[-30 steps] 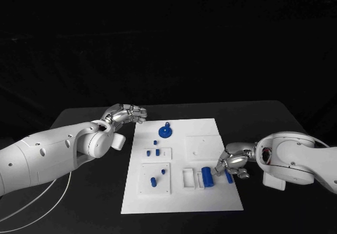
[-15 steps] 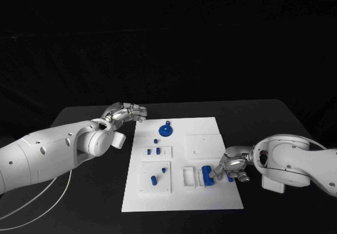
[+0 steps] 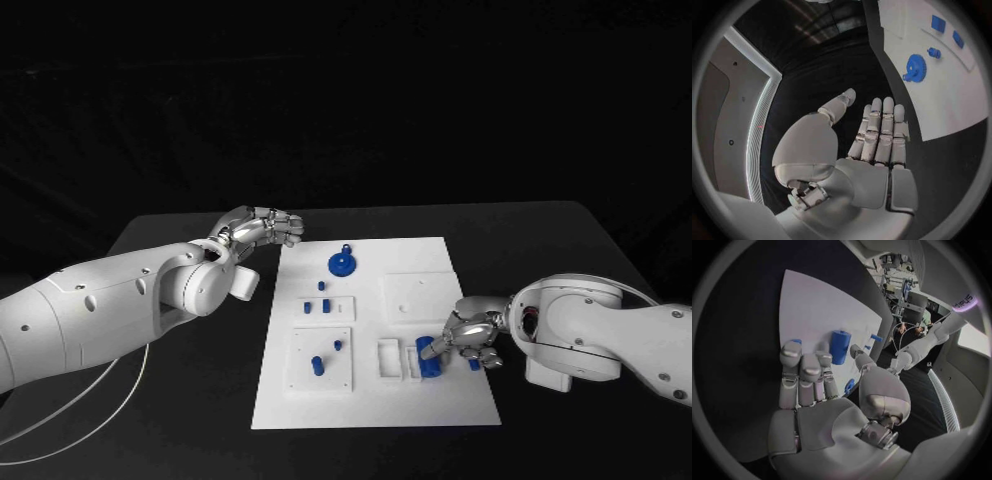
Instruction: Assemble the parts on the task board
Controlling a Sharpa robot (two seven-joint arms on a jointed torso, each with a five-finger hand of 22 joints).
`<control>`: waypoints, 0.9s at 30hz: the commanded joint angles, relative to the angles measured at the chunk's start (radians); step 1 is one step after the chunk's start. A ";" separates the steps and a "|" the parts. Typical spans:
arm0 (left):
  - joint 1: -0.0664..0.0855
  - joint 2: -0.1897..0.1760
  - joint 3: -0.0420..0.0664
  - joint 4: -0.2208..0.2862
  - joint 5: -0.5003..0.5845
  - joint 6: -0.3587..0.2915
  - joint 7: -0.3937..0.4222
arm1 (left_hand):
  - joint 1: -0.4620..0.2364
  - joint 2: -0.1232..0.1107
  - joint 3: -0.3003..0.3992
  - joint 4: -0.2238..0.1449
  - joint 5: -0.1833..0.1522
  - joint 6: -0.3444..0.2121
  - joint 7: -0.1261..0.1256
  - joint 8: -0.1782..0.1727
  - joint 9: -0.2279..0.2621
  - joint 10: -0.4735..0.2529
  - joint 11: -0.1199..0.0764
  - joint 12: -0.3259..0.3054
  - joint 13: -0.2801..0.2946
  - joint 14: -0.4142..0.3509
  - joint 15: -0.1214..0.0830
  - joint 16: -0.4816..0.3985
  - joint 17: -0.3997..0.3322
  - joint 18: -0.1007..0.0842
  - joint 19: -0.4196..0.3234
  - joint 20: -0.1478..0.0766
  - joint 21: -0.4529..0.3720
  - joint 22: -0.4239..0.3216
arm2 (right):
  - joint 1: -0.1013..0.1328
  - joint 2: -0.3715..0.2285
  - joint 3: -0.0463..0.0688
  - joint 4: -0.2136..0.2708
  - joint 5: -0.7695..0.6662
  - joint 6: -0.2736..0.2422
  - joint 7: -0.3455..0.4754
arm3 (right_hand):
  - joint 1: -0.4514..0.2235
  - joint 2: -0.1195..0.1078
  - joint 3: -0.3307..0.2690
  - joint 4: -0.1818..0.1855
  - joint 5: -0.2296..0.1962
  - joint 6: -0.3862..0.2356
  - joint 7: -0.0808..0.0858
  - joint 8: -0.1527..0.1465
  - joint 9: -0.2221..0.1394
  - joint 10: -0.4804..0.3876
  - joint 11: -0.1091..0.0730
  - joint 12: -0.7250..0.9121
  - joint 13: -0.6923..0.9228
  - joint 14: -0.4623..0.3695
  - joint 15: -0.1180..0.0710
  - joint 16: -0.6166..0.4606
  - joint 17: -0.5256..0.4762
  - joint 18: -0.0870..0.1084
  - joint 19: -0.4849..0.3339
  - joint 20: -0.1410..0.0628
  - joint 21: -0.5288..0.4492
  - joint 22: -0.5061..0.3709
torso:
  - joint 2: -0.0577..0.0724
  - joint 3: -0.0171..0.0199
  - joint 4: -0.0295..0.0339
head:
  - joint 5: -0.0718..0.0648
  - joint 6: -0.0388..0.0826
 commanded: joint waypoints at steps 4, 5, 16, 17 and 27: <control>0.000 0.000 0.001 0.002 -0.001 0.013 0.010 | -0.008 0.003 -0.006 -0.002 -0.005 -0.007 0.000 0.005 -0.001 -0.005 0.000 0.000 -0.001 -0.002 0.005 -0.004 0.001 0.015 -0.002 0.005 -0.004 0.002 | -0.010 0.024 -0.007 -0.007 -0.034 -0.011 -0.001 | -0.005 0.000 0.005 -0.010 0.010 -0.011 0.001 -0.009 -0.005 0.005 -0.002 0.004 0.005 0.004 -0.003 -0.001 0.004 0.085 -0.003 -0.003 0.009 0.017 | 0.000 -0.0008 -0.0002 | 0.006 -0.005; 0.000 0.000 0.001 0.001 -0.001 0.013 0.009 | -0.008 0.003 -0.006 -0.002 -0.005 -0.007 0.000 0.005 -0.001 -0.005 0.000 0.000 -0.001 -0.002 0.005 -0.004 0.002 0.015 -0.002 0.005 -0.004 0.002 | -0.010 0.028 -0.008 -0.008 -0.034 -0.011 -0.002 | -0.005 0.001 0.005 -0.011 0.010 -0.011 0.001 -0.009 -0.005 0.005 -0.002 0.004 0.005 0.004 -0.003 -0.001 0.004 0.085 -0.003 -0.003 0.009 0.017 | 0.000 -0.0009 0.0000 | 0.006 -0.005; 0.000 0.000 0.001 0.000 -0.001 0.013 0.008 | -0.008 0.003 -0.006 -0.003 -0.005 -0.007 0.000 0.005 -0.001 -0.006 0.000 0.000 -0.001 -0.002 0.005 -0.005 0.003 0.015 -0.002 0.005 -0.004 0.002 | -0.014 0.054 -0.018 -0.021 -0.032 -0.009 -0.005 | 0.015 0.047 0.036 -0.020 0.032 0.000 0.001 -0.009 -0.002 0.008 -0.002 0.002 0.013 0.007 -0.002 -0.003 0.011 0.085 0.000 0.001 0.016 0.017 | 0.000 -0.0013 0.0005 | 0.010 -0.009; 0.000 0.000 0.001 0.000 -0.001 0.012 0.008 | -0.008 0.003 -0.006 -0.003 -0.005 -0.007 0.000 0.005 -0.001 -0.006 0.000 0.000 -0.001 -0.002 0.005 -0.005 0.003 0.015 -0.002 0.005 -0.005 0.002 | -0.015 0.055 -0.019 -0.021 -0.032 -0.009 -0.005 | 0.016 0.055 0.041 -0.017 0.029 0.003 0.001 -0.009 -0.001 0.009 -0.002 0.001 0.013 0.007 -0.002 -0.004 0.011 0.085 0.000 0.002 0.017 0.017 | 0.000 -0.0013 0.0005 | 0.010 -0.009; 0.000 -0.001 0.001 0.000 -0.001 0.012 0.007 | -0.008 0.003 -0.006 -0.003 -0.005 -0.008 0.000 0.005 -0.001 -0.006 0.000 0.000 -0.001 -0.002 0.005 -0.006 0.004 0.015 -0.002 0.005 -0.005 0.003 | -0.014 0.049 -0.019 -0.017 -0.031 -0.037 0.009 | 0.101 -0.007 0.306 0.115 -0.184 0.038 -0.006 -0.005 0.008 0.025 -0.011 -0.015 0.020 0.014 -0.009 -0.012 0.021 0.084 0.002 0.015 0.026 0.012 | 0.000 -0.0017 -0.0001 | 0.014 -0.009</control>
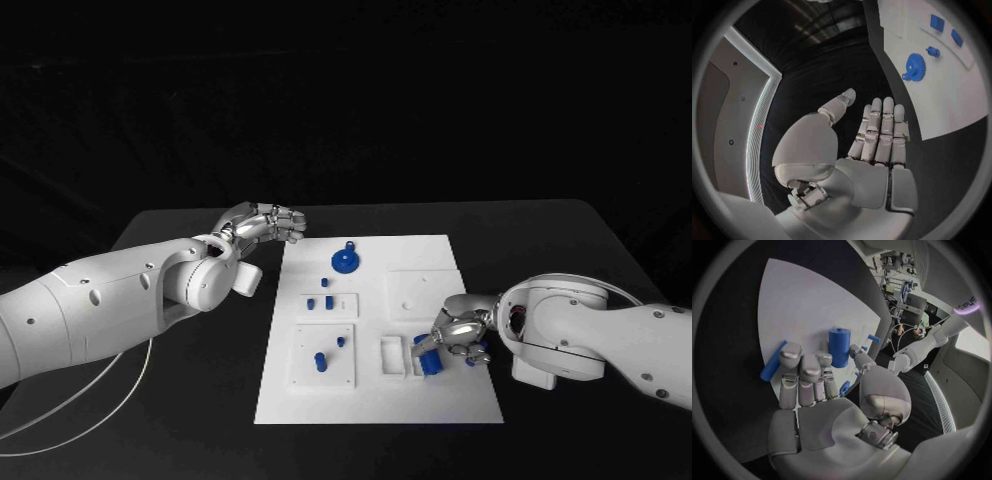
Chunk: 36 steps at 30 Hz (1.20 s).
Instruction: Assemble the parts on the task board
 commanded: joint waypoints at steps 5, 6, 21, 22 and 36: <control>0.000 0.001 0.001 0.001 -0.001 0.012 0.008 | -0.008 0.003 -0.003 0.000 -0.006 -0.008 0.000 0.005 -0.002 -0.006 0.000 0.000 -0.002 -0.002 0.005 -0.006 0.002 0.015 -0.002 0.005 -0.005 0.001 | -0.008 -0.012 -0.009 0.013 0.015 -0.024 0.003 | 0.021 -0.042 0.148 0.080 -0.035 0.017 0.002 0.003 -0.031 0.016 0.000 -0.004 0.005 0.008 -0.003 -0.004 0.006 0.085 0.011 0.011 0.016 0.016 | 0.000 0.0005 -0.0004 | 0.006 0.002; 0.000 0.001 0.001 0.001 -0.001 0.012 0.008 | -0.008 0.003 -0.003 0.000 -0.006 -0.008 0.000 0.005 -0.002 -0.006 0.000 0.000 -0.002 -0.002 0.005 -0.006 0.002 0.015 -0.002 0.005 -0.005 0.001 | -0.006 -0.013 -0.008 0.016 0.022 -0.029 0.005 | 0.015 -0.042 0.148 0.086 -0.035 0.019 0.002 0.004 -0.030 0.017 0.000 -0.005 0.005 0.008 -0.003 -0.004 0.006 0.085 0.012 0.012 0.017 0.016 | 0.000 0.0006 -0.0002 | 0.006 0.002; 0.000 0.004 0.001 -0.001 -0.001 0.012 0.008 | -0.008 0.003 -0.003 0.000 -0.007 -0.008 0.000 0.006 -0.002 -0.006 0.000 0.001 -0.002 -0.002 0.005 -0.007 0.004 0.015 -0.002 0.005 -0.006 0.002 | 0.059 -0.019 -0.005 0.056 0.114 -0.038 0.007 | -0.003 -0.052 0.146 0.097 -0.035 0.024 0.000 0.006 -0.026 0.022 -0.002 -0.007 0.006 0.009 -0.004 -0.003 0.009 0.085 0.013 0.015 0.023 0.017 | 0.000 -0.0004 -0.0004 | 0.009 0.003; 0.000 0.004 0.001 -0.001 -0.001 0.013 0.008 | -0.008 0.003 -0.003 0.000 -0.007 -0.008 0.000 0.006 -0.002 -0.006 0.000 0.001 -0.002 -0.002 0.005 -0.007 0.004 0.015 -0.002 0.005 -0.006 0.002 | 0.061 -0.017 -0.005 0.058 0.122 -0.039 0.006 | -0.004 -0.052 0.146 0.097 -0.035 0.024 0.000 0.006 -0.026 0.022 -0.002 -0.007 0.006 0.009 -0.004 -0.003 0.009 0.085 0.013 0.015 0.024 0.017 | 0.000 -0.0004 -0.0004 | 0.009 0.003; 0.000 0.004 0.001 0.004 -0.002 0.015 0.005 | -0.009 0.003 -0.004 0.000 -0.007 -0.008 0.000 0.006 -0.002 -0.006 0.000 0.001 -0.002 -0.002 0.005 -0.008 0.005 0.015 -0.001 0.005 -0.006 0.003 | 0.061 0.050 -0.006 0.019 0.117 -0.015 -0.033 | -0.004 -0.053 0.145 0.097 -0.035 0.024 0.000 0.006 -0.025 0.022 -0.002 -0.007 0.006 0.009 -0.005 -0.003 0.009 0.085 0.013 0.015 0.024 0.017 | 0.000 -0.0025 0.0004 | 0.007 -0.004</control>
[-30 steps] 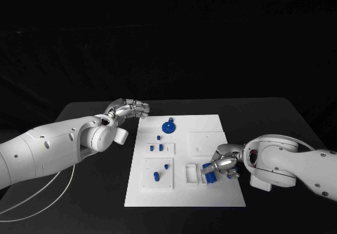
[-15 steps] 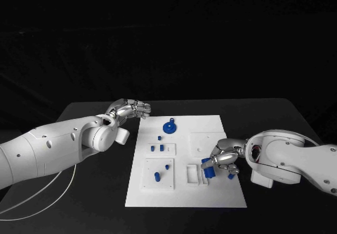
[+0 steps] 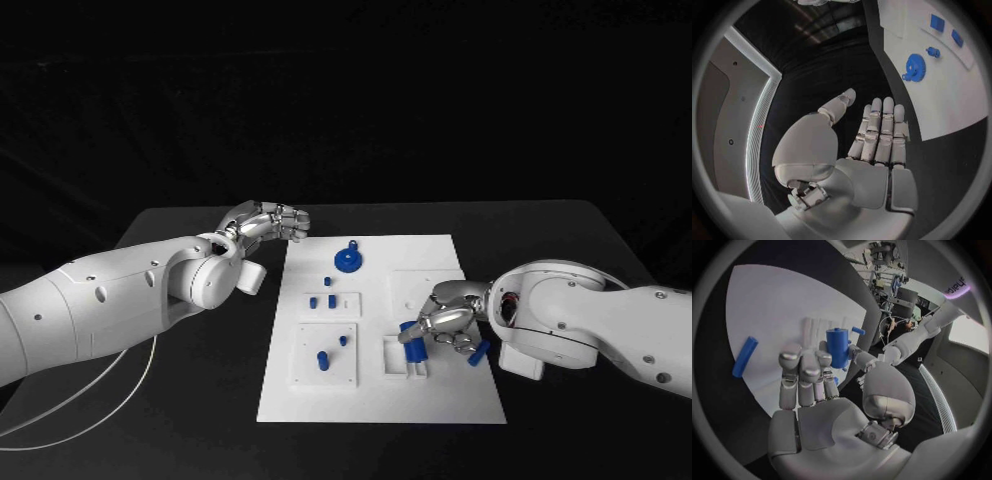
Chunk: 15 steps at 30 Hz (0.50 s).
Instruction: Assemble the parts on the task board
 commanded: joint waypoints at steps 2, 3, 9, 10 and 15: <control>0.000 0.002 0.001 0.004 -0.002 0.015 0.006 | -0.009 0.003 -0.004 0.000 -0.007 -0.008 0.000 0.006 -0.001 -0.006 0.000 0.001 -0.001 -0.002 0.005 -0.004 0.002 0.015 -0.001 0.005 -0.006 0.001 | -0.004 0.019 -0.002 -0.013 -0.038 0.020 -0.018 | -0.005 0.007 -0.003 0.004 0.003 0.008 -0.002 0.002 0.002 0.008 0.002 -0.006 0.001 0.001 -0.004 -0.003 0.002 0.084 0.006 0.001 0.005 0.017 | 0.001 -0.0001 0.0009 | -0.003 -0.002; 0.000 0.002 0.001 0.004 -0.003 0.014 0.006 | -0.009 0.003 -0.004 0.000 -0.007 -0.008 0.000 0.006 -0.001 -0.007 0.000 0.001 -0.001 -0.002 0.005 -0.004 0.002 0.015 -0.001 0.005 -0.006 0.001 | -0.007 0.023 -0.003 -0.016 -0.049 0.021 -0.019 | -0.005 0.007 -0.003 0.004 0.003 0.008 -0.002 0.002 0.002 0.008 0.002 -0.006 0.001 0.001 -0.004 -0.003 0.002 0.084 0.006 0.001 0.005 0.017 | 0.001 0.0007 0.0006 | -0.002 -0.001; 0.000 0.000 0.001 0.004 -0.003 0.015 0.001 | -0.011 0.003 -0.004 0.001 -0.007 -0.009 0.000 0.005 -0.001 -0.007 0.000 0.000 -0.002 -0.001 0.005 -0.005 0.003 0.015 -0.001 0.005 -0.007 0.002 | -0.021 0.043 -0.005 -0.027 -0.053 0.034 -0.024 | -0.011 0.004 -0.006 0.005 0.003 0.006 -0.002 0.001 0.002 0.007 0.002 -0.008 0.001 0.000 -0.003 -0.004 0.002 0.084 0.005 0.001 0.006 0.017 | 0.001 0.0016 0.0001 | 0.006 -0.004; 0.000 0.000 0.001 0.004 -0.003 0.015 0.000 | -0.011 0.003 -0.004 0.001 -0.007 -0.009 0.000 0.005 -0.002 -0.008 0.000 0.000 -0.002 -0.001 0.005 -0.005 0.003 0.015 -0.001 0.005 -0.007 0.002 | -0.023 0.044 -0.006 -0.029 -0.052 0.035 -0.024 | -0.012 0.003 -0.007 0.005 0.003 0.006 -0.002 0.001 0.002 0.007 0.002 -0.008 0.001 0.000 -0.003 -0.004 0.002 0.084 0.005 0.002 0.006 0.017 | 0.001 0.0018 0.0003 | 0.007 -0.005; 0.000 -0.001 0.001 0.004 -0.003 0.015 0.000 | -0.012 0.002 -0.005 0.001 -0.008 -0.011 0.001 0.004 -0.002 -0.009 0.001 0.000 -0.002 -0.001 0.005 -0.006 0.005 0.015 0.000 0.005 -0.007 0.003 | -0.025 0.046 -0.007 -0.029 -0.047 0.041 -0.027 | -0.014 0.002 -0.008 0.006 0.003 0.006 -0.002 0.001 0.002 0.007 0.002 -0.009 0.001 0.000 -0.003 -0.005 0.002 0.084 0.004 0.002 0.006 0.017 | 0.001 0.0013 0.0001 | 0.009 -0.007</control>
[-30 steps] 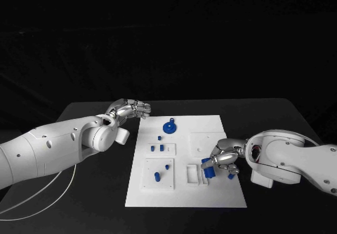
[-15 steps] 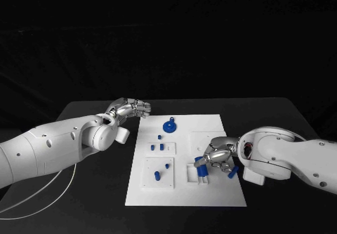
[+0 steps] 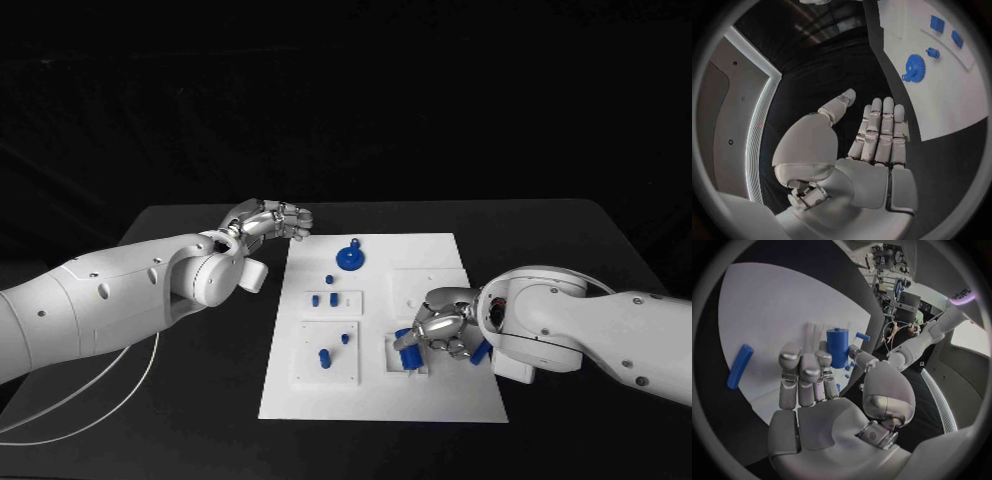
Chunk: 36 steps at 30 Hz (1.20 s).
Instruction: Assemble the parts on the task board
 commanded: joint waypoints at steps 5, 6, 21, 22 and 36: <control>0.000 0.000 0.001 0.003 -0.002 0.015 0.002 | -0.009 -0.002 -0.005 0.001 -0.004 -0.008 -0.002 0.004 -0.001 -0.010 0.001 0.000 -0.002 -0.001 0.005 -0.006 0.002 0.015 0.001 0.005 -0.007 0.002 | -0.003 0.002 -0.001 -0.002 -0.014 0.023 -0.010 | -0.008 0.002 -0.005 0.001 0.003 0.006 -0.002 0.001 -0.002 0.007 0.002 -0.004 0.001 -0.002 -0.005 -0.005 0.001 0.084 0.003 0.002 0.006 0.017 | 0.000 -0.0001 -0.0007 | 0.003 -0.002; 0.000 0.000 0.001 0.003 -0.002 0.015 0.001 | -0.009 -0.002 -0.005 0.001 -0.004 -0.008 -0.002 0.004 -0.001 -0.010 0.001 0.000 -0.002 -0.001 0.005 -0.007 0.002 0.015 0.001 0.005 -0.007 0.002 | -0.003 0.003 -0.001 -0.003 -0.014 0.022 -0.012 | -0.009 0.001 -0.005 0.001 0.003 0.006 -0.002 0.001 -0.002 0.007 0.002 -0.004 0.001 -0.002 -0.005 -0.005 0.001 0.084 0.003 0.002 0.006 0.017 | 0.000 0.0001 -0.0009 | 0.004 -0.003; 0.000 -0.003 0.001 0.004 -0.003 0.017 -0.001 | -0.010 -0.002 -0.006 0.002 -0.005 -0.009 -0.002 0.004 -0.002 -0.011 0.002 0.000 -0.002 -0.001 0.005 -0.008 0.004 0.016 0.002 0.005 -0.008 0.003 | -0.012 0.018 -0.010 -0.018 -0.009 0.003 -0.014 | -0.035 -0.015 -0.027 0.006 0.003 0.002 0.000 -0.003 0.000 0.006 0.003 -0.009 0.002 -0.003 -0.004 -0.010 0.001 0.084 -0.001 0.004 0.006 0.015 | 0.000 0.0003 -0.0006 | 0.008 -0.007; 0.000 -0.003 0.001 0.004 -0.003 0.017 -0.002 | -0.011 -0.002 -0.006 0.002 -0.005 -0.009 -0.002 0.004 -0.002 -0.011 0.002 0.000 -0.002 -0.001 0.005 -0.008 0.004 0.016 0.002 0.005 -0.008 0.003 | -0.012 0.018 -0.011 -0.019 -0.009 0.002 -0.014 | -0.042 -0.021 -0.035 0.007 0.003 0.001 0.000 -0.003 0.000 0.006 0.004 -0.010 0.003 -0.003 -0.004 -0.010 0.001 0.084 -0.001 0.004 0.006 0.015 | 0.000 0.0003 -0.0006 | 0.008 -0.007; 0.000 -0.004 0.001 0.005 -0.007 0.020 -0.007 | -0.012 -0.003 -0.006 0.002 -0.005 -0.010 -0.001 0.004 -0.002 -0.012 0.002 -0.001 -0.002 -0.001 0.005 -0.010 0.006 0.016 0.001 0.005 -0.008 0.003 | -0.013 0.023 -0.016 -0.024 -0.010 -0.001 -0.010 | -0.126 -0.014 -0.257 -0.095 0.004 -0.017 -0.001 -0.012 0.011 -0.009 0.001 -0.022 0.012 -0.011 -0.007 -0.025 0.001 0.084 -0.028 -0.014 -0.004 0.010 | 0.000 -0.0002 -0.0011 | 0.011 -0.009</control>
